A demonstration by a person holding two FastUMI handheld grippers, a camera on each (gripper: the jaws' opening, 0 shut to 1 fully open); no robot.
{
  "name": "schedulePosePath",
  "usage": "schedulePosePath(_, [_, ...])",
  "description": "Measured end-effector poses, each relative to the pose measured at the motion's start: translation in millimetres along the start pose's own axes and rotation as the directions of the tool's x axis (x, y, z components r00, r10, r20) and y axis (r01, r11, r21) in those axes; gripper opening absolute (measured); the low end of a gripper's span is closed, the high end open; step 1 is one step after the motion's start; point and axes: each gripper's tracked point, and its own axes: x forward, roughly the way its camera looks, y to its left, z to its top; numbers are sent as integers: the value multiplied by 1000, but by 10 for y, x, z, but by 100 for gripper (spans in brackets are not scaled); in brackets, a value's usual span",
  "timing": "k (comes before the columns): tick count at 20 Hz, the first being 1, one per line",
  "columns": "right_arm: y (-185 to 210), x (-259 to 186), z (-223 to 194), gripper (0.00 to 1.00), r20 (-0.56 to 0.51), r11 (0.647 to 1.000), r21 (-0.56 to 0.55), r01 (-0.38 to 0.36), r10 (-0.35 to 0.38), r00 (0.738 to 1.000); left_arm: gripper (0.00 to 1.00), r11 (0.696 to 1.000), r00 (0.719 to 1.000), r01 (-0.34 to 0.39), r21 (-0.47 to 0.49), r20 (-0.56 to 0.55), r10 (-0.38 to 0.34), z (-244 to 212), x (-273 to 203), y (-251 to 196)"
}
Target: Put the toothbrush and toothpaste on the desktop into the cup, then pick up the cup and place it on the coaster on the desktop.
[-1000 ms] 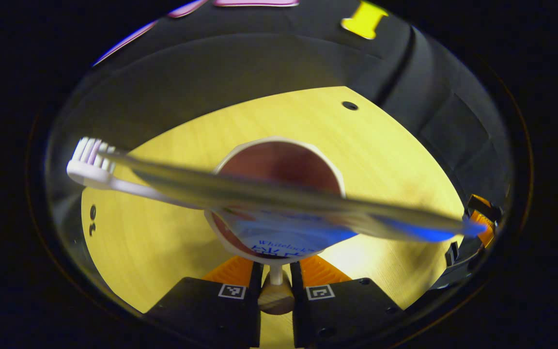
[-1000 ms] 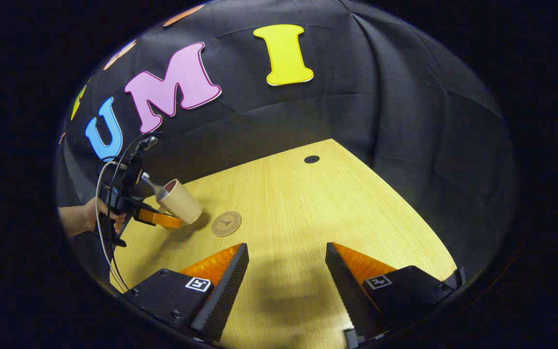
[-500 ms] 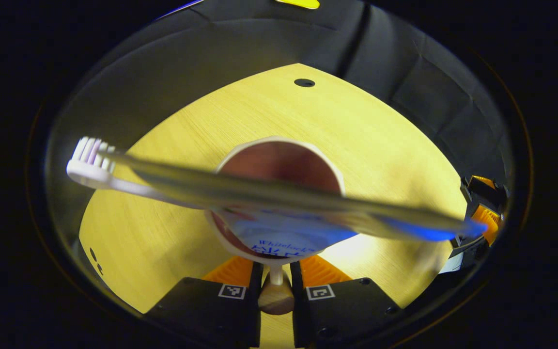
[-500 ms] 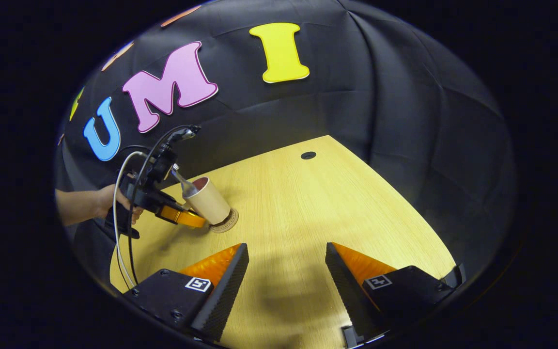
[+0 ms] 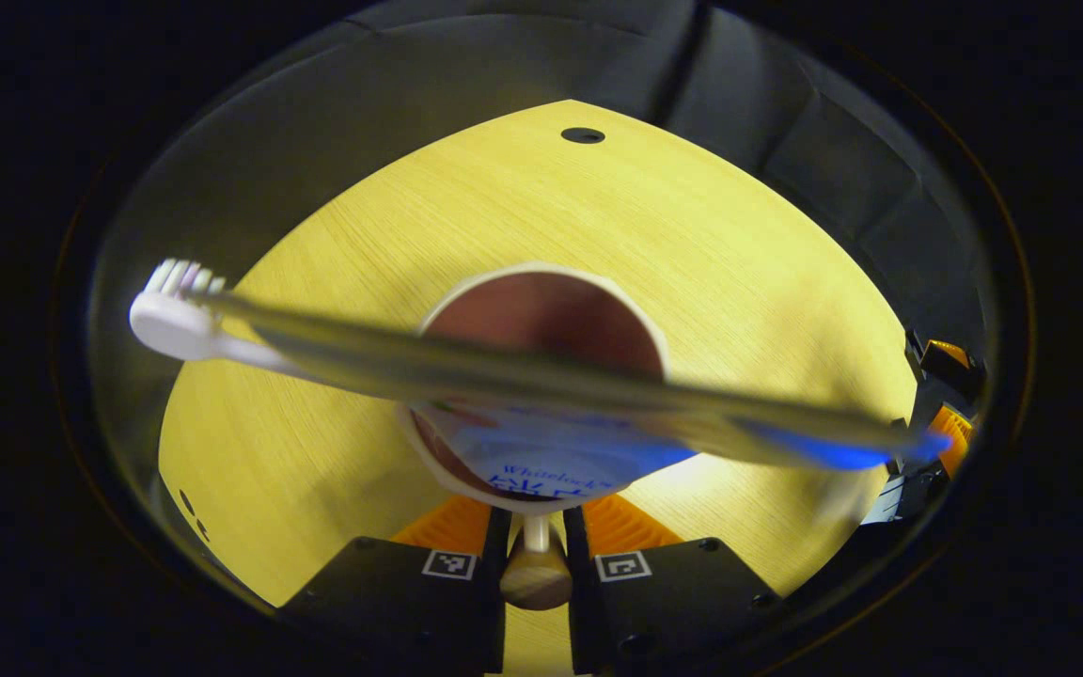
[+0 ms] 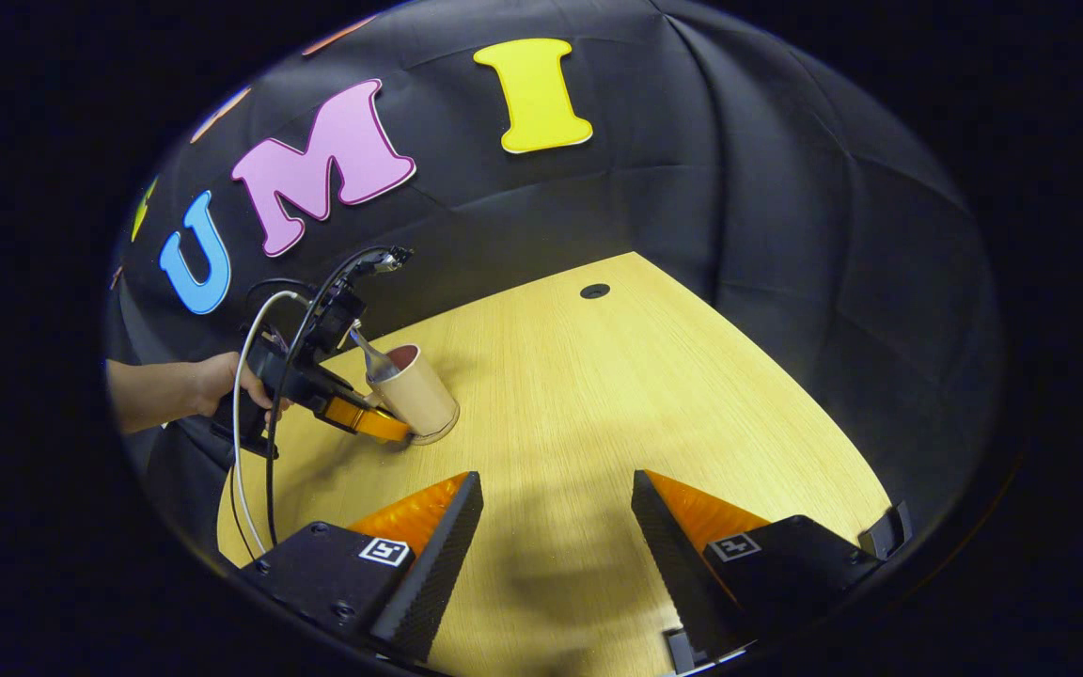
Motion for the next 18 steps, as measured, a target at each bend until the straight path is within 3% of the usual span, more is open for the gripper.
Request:
schedulePosePath(3, [14,-6,16,98,3,1000,-6,-6,6,1000,33,1000,1000,-4,-18,15,4,19,-46,-3])
schedulePosePath(5, [39,-10,41,98,11,1000,-11,-9,9,1000,43,999,998,-2,-45,59,5,60,-121,-1])
schedulePosePath(8, [118,-34,85,98,24,999,-21,-25,25,999,73,992,991,5,-129,133,12,75,-360,-19])
schedulePosePath(10, [203,-50,129,98,35,999,-37,-38,39,999,99,984,984,9,-180,179,24,13,-579,-22])
schedulePosePath(14, [355,-153,313,98,83,995,-85,-44,51,995,100,957,946,-55,-285,293,141,-140,-1175,199])
schedulePosePath(16, [450,-245,421,98,116,993,-108,-41,53,992,100,938,903,-87,-336,372,217,-245,-1562,266])
schedulePosePath(18, [577,-360,506,98,143,991,-125,-40,58,988,100,914,834,-95,-395,469,290,-406,-1980,283])
